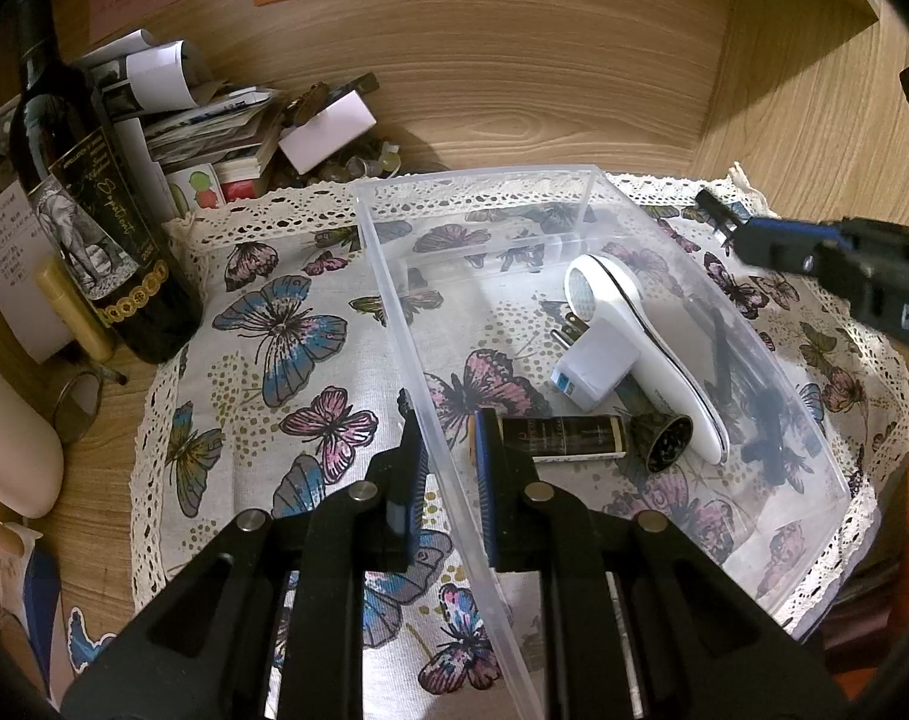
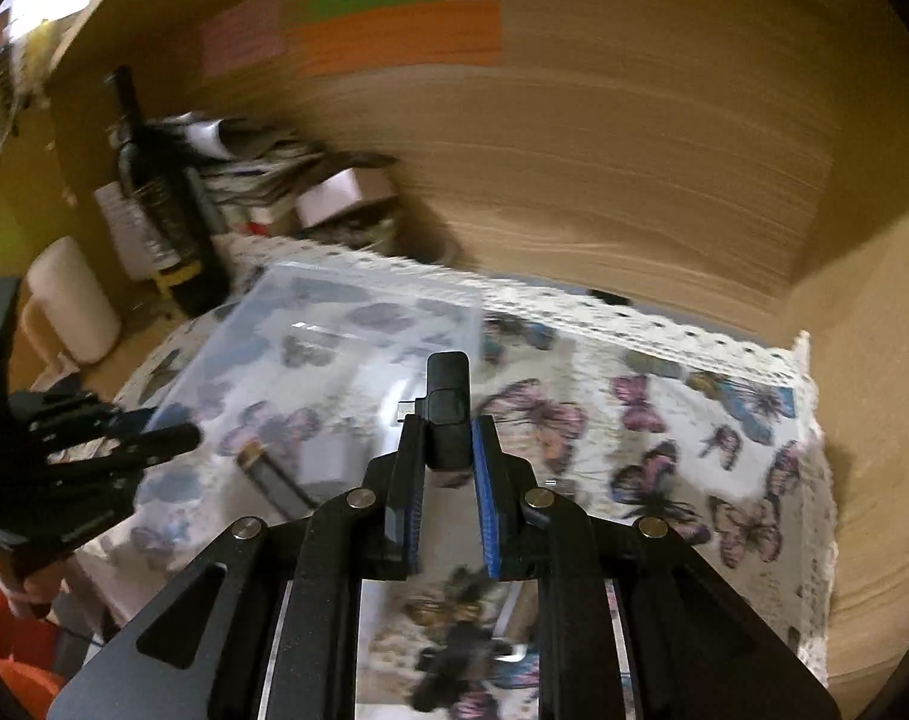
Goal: Organize rigid objects
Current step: 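Carry the slim black piece over the box with the right tool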
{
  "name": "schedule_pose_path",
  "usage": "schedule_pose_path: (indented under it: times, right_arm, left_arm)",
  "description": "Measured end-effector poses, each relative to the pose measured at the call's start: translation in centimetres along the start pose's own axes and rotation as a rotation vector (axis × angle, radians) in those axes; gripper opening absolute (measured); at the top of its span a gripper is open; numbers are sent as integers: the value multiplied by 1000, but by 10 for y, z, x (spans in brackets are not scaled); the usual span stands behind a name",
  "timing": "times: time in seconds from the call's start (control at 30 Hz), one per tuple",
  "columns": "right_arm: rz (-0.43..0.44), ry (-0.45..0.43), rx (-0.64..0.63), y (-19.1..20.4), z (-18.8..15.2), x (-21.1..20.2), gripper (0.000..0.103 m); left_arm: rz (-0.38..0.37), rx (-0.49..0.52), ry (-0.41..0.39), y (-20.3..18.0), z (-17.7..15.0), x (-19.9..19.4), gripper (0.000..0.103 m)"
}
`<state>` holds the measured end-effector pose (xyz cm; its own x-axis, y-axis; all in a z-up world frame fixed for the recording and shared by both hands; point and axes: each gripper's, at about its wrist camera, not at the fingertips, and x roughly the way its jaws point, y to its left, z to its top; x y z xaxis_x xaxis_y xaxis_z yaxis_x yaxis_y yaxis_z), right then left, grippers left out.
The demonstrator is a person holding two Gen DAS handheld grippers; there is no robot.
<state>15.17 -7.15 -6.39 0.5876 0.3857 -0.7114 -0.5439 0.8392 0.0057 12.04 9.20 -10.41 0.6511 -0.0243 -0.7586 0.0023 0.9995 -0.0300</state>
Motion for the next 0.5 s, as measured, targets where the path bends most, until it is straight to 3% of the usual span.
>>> schedule_pose_path:
  times: [0.23,0.5]
  right_arm:
    - [58,72,-72,31,-8,14,14]
    - [81,139,-84,39,-15,29,14]
  left_arm:
    - [-1,-2,-1,0,0,0,14]
    - [-2,-2,-1,-1,1,1,14]
